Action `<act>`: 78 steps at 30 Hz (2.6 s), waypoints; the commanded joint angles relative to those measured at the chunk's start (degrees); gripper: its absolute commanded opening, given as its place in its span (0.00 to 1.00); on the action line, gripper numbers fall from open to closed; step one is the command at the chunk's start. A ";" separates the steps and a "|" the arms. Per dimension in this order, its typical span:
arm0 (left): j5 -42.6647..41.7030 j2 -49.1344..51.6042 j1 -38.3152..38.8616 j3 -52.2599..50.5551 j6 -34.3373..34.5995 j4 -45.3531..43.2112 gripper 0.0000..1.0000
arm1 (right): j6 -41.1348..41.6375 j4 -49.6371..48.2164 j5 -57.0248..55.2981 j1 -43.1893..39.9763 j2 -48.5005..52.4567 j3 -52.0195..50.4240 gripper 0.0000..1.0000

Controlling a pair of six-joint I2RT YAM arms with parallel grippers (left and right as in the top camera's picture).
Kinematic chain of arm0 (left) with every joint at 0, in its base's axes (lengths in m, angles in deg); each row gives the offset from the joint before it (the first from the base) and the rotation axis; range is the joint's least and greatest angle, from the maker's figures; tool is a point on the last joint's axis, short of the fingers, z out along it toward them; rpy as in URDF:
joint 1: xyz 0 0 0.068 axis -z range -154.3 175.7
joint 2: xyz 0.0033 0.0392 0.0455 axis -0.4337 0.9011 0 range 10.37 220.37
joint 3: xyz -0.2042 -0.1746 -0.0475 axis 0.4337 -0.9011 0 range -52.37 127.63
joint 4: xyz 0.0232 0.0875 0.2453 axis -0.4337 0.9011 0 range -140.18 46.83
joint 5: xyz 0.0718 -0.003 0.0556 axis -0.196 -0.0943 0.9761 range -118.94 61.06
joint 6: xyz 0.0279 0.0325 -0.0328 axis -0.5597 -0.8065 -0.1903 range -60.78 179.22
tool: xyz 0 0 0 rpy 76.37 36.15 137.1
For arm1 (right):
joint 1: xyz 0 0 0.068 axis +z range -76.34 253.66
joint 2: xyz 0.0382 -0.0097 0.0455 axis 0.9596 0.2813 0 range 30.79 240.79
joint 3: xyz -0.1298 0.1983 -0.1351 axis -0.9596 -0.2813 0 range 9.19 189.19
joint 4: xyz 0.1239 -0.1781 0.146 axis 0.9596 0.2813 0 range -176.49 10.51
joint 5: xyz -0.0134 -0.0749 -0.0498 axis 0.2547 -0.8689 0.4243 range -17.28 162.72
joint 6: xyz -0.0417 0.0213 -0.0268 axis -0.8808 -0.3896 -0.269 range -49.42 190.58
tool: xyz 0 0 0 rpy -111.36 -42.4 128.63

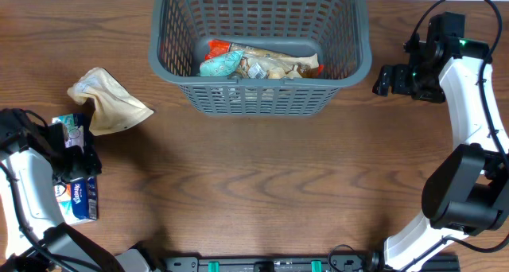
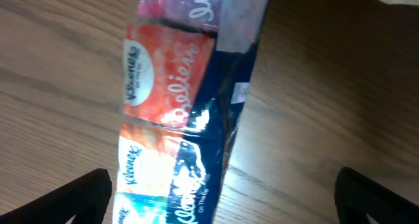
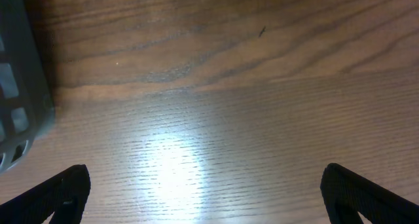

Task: Pack container
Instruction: 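Grasp the strip of Kleenex tissue packs with the left gripper, then lift the tissue packs into the basket and release them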

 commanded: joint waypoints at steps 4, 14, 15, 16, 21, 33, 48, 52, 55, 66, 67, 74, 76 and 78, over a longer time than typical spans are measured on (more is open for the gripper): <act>1.38 2.23 -2.29 4.17 -4.87 -0.28 0.99 | -0.63 0.26 0.39 0.48 0.31 -0.09 0.99; 1.40 8.41 -2.29 4.22 -10.45 -2.91 0.99 | -0.63 0.96 0.39 0.48 0.31 -0.09 0.99; 1.40 9.18 -2.29 4.22 -10.47 -3.34 0.98 | -0.61 0.94 0.39 0.48 0.31 -0.09 0.99; 1.40 10.03 -2.29 4.22 -10.45 -3.74 0.99 | -0.61 0.94 0.39 0.48 0.31 -0.09 0.99; 1.40 14.43 -2.27 4.22 -10.40 -5.88 0.99 | -0.61 0.96 0.39 0.48 0.31 -0.09 0.99; 1.14 21.18 -2.27 4.22 -9.44 -10.36 0.93 | -0.59 2.29 0.39 0.48 0.31 -0.09 0.99; 0.96 20.83 -2.21 4.09 -2.82 -9.81 0.06 | -0.90 2.84 0.42 0.48 0.15 -0.09 0.99; -1.84 18.53 -2.10 4.96 3.89 -8.41 0.06 | -1.09 2.84 0.39 0.48 0.11 -0.09 0.99; -8.94 14.73 -2.12 6.95 5.77 -6.80 0.06 | -1.73 2.80 0.37 0.48 0.11 -0.09 0.99; -14.01 4.31 7.13 39.30 13.46 11.45 0.06 | -2.14 2.82 0.39 0.48 0.11 -0.09 0.99; -14.01 4.61 9.35 44.57 13.49 12.87 0.06 | -2.12 2.82 0.39 0.48 0.11 -0.09 0.99; -14.03 8.59 27.69 71.89 7.37 12.59 0.05 | -2.12 2.82 0.39 0.48 0.11 -0.09 0.99; -14.01 10.05 34.47 74.77 0.50 10.16 0.05 | -2.12 2.84 0.39 0.48 0.11 -0.09 0.99; -14.01 11.56 40.39 75.17 -6.71 7.80 0.06 | -2.10 2.86 0.42 0.48 0.11 -0.09 0.99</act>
